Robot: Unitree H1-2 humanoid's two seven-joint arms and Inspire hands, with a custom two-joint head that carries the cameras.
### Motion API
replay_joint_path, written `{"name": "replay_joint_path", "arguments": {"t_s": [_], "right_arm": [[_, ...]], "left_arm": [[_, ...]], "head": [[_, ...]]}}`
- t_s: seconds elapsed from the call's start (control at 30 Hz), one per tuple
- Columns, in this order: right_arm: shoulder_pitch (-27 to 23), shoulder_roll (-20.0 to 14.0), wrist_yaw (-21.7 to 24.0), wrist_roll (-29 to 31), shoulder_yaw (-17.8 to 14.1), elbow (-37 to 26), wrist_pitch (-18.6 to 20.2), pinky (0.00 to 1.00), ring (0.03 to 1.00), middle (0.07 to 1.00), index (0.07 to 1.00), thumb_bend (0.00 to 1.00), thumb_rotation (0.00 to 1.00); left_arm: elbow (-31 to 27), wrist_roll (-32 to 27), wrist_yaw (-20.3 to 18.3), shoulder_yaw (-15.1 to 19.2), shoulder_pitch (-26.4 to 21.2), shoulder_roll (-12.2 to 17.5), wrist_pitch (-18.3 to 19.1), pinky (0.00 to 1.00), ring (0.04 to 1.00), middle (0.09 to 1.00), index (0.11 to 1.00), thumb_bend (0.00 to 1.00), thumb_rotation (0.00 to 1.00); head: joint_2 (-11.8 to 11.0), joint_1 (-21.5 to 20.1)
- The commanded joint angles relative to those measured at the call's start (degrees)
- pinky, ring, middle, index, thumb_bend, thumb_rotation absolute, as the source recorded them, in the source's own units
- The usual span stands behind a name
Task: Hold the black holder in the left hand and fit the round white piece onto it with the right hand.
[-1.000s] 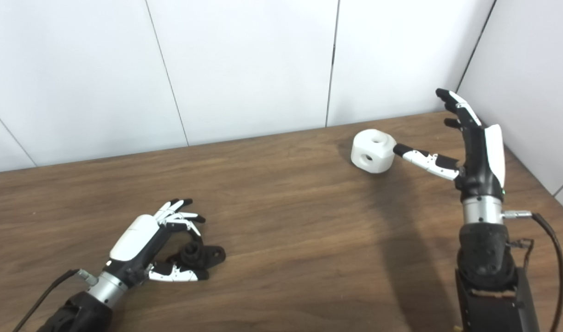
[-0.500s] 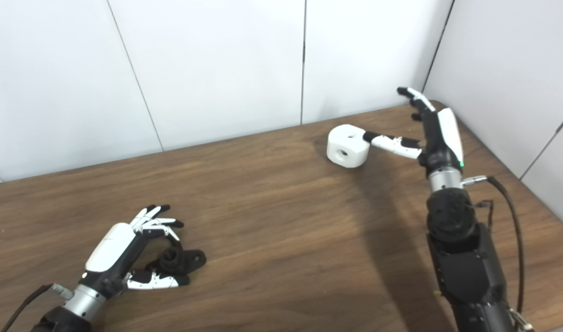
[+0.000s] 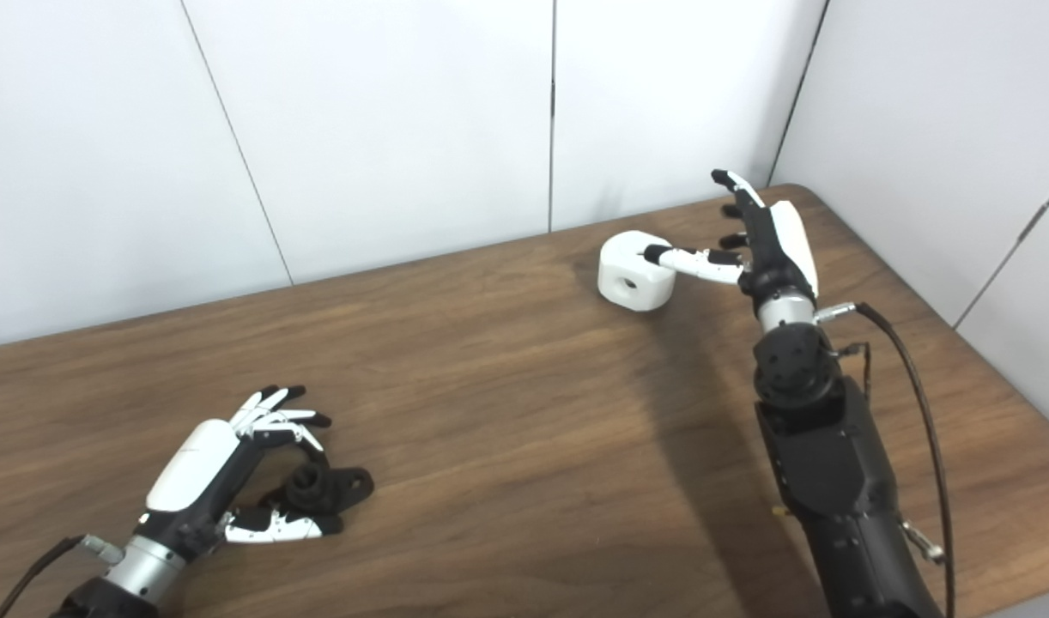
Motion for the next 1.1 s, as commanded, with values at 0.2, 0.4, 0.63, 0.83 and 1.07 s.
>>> {"name": "replay_joint_path", "arguments": {"t_s": [0.2,0.4,0.63,0.83,1.07], "right_arm": [[-3.9,-2.5,-1.7,-2.2,2.0,1.2,-1.8,0.72,0.874,0.905,0.899,0.94,0.39],[-4.9,-2.8,-1.1,-2.1,3.1,3.7,-0.8,0.76,0.904,0.944,0.916,0.96,0.42],[-5.7,-1.8,-1.0,-0.2,3.3,5.6,0.1,0.65,0.877,0.97,0.923,0.95,0.39],[-6.1,-1.8,-1.4,1.0,3.6,7.7,-1.7,0.67,0.876,0.976,0.924,0.94,0.37],[-6.5,-3.0,-1.4,-1.1,6.1,8.8,-1.1,0.63,0.838,0.944,0.915,0.95,0.41]], "left_arm": [[1.5,-0.5,-0.3,-0.1,1.2,1.1,-1.2,1.0,0.944,0.773,0.483,0.52,0.04],[1.4,-0.7,-0.8,0.7,1.3,0.7,-0.8,1.0,0.936,0.773,0.482,0.52,0.04],[1.2,-0.9,-1.6,1.2,1.4,0.8,-0.7,1.0,0.947,0.777,0.483,0.52,0.04],[0.7,-1.0,-2.2,1.5,1.5,0.8,-0.6,1.0,0.941,0.775,0.483,0.52,0.04],[0.8,-1.0,-2.1,1.7,1.5,0.6,-0.7,1.0,0.933,0.774,0.483,0.52,0.04]], "head": [[0.0,-0.1],[-0.3,0.0],[-0.7,-0.3],[-0.7,-0.6],[-0.8,-0.4]]}}
